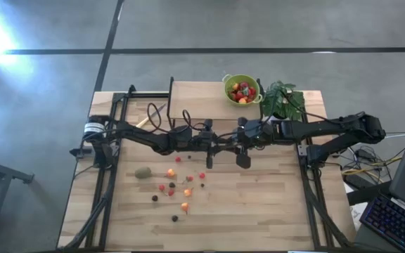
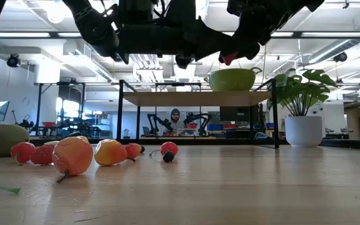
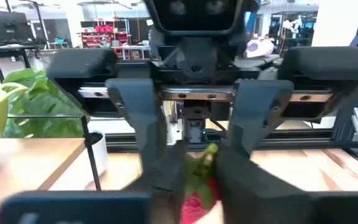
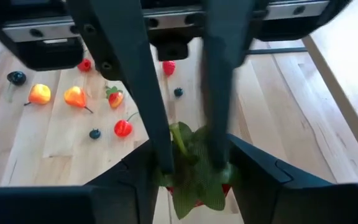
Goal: Build produce basket
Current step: Put the strawberry into the green basket
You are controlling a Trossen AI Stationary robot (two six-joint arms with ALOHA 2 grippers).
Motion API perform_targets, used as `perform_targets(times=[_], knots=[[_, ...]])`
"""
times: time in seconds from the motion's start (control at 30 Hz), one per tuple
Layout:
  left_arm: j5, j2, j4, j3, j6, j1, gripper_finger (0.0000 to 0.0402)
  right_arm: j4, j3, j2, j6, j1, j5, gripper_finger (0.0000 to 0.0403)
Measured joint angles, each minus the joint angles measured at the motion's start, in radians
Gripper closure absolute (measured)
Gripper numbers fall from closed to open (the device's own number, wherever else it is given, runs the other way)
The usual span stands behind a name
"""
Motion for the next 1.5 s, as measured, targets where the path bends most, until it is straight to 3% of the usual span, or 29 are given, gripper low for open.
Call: perform_targets(times=[0.2, 0.33, 0.6, 0.83, 1.03, 1.2, 1.5], knots=[[-0.016, 0.000, 0.000, 0.005, 0.009, 0.002, 0.0201, -0.008, 0.000, 0.000, -0.002, 0.000, -0.007, 0.0262], [-0.027, -0.002, 0.000, 0.005, 0.019, 0.002, 0.0165, -0.006, 0.000, 0.000, -0.003, 0.000, -0.008, 0.0256], [-0.015, -0.029, -0.006, -0.003, 0.019, 0.001, 0.0160, -0.034, 0.002, -0.001, 0.004, 0.000, 0.008, 0.0256], [-0.016, -0.106, -0.116, -0.021, 0.020, 0.001, 0.0160, -0.111, 0.016, -0.015, -0.002, -0.006, 0.016, 0.0261], [-0.018, -0.124, -0.175, -0.022, 0.020, 0.002, 0.0162, -0.182, 0.095, -0.021, -0.040, -0.038, 0.062, 0.0253], [-0.019, -0.124, -0.187, -0.022, 0.019, 0.002, 0.0162, -0.275, 0.224, -0.021, -0.109, -0.112, 0.083, 0.0268], [-0.020, -0.124, -0.188, -0.022, 0.016, 0.002, 0.0163, -0.351, 0.403, -0.021, -0.173, -0.324, 0.073, 0.0257]])
